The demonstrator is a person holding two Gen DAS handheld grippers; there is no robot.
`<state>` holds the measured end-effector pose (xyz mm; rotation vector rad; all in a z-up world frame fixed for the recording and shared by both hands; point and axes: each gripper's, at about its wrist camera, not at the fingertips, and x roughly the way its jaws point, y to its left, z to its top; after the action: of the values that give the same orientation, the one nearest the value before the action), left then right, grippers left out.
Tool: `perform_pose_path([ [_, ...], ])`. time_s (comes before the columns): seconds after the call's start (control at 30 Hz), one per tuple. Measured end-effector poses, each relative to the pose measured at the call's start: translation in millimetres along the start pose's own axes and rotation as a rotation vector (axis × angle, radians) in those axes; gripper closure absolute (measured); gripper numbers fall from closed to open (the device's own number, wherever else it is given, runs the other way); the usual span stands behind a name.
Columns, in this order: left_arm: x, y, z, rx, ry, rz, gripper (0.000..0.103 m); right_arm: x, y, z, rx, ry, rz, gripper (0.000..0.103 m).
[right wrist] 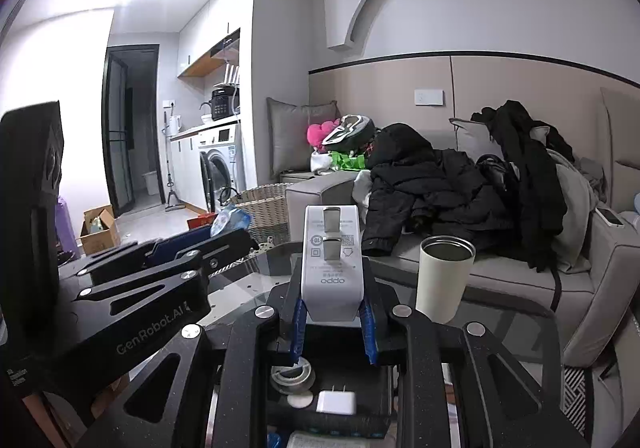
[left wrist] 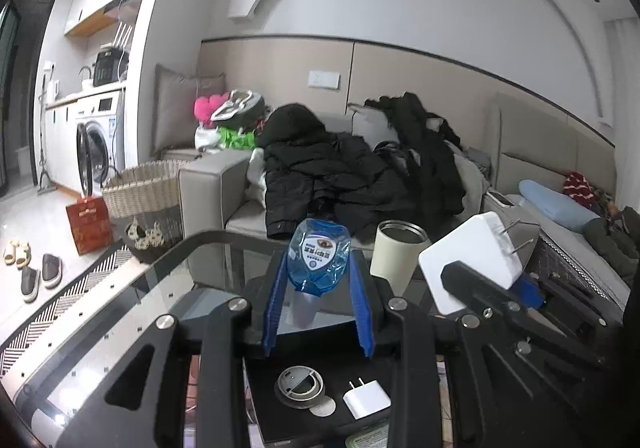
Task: Organize rigid objects
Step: 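Carry the blue bottle and OPPO charger over the black box and lower the bottle in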
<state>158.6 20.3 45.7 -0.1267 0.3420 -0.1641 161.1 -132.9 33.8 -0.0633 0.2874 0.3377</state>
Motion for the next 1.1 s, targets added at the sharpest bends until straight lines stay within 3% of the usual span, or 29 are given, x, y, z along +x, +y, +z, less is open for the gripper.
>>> perform_pose_path([
  [0.27,17.1,3.5,-9.6,0.022,0.082,0.009,0.074,21.8,-10.4,-9.5,0.015,0.061,-0.026,0.081],
  [0.43,46.4,3.3,-22.7,0.026,0.251,0.032,0.074,37.8,-17.4,-16.4,0.024,0.110,-0.039,0.081],
  [0.6,70.6,-0.6,-41.2,0.028,0.399,0.024,0.074,70.0,-26.9,-35.1,0.037,0.277,-0.037,0.081],
  [0.73,79.7,-8.2,-51.9,0.056,0.470,0.021,0.074,90.8,-33.8,-51.4,0.051,0.394,-0.024,0.081],
  [1.1,96.6,-7.5,-73.0,0.048,0.635,-0.002,0.074,112.2,-27.2,-76.9,0.042,0.585,0.038,0.081],
])
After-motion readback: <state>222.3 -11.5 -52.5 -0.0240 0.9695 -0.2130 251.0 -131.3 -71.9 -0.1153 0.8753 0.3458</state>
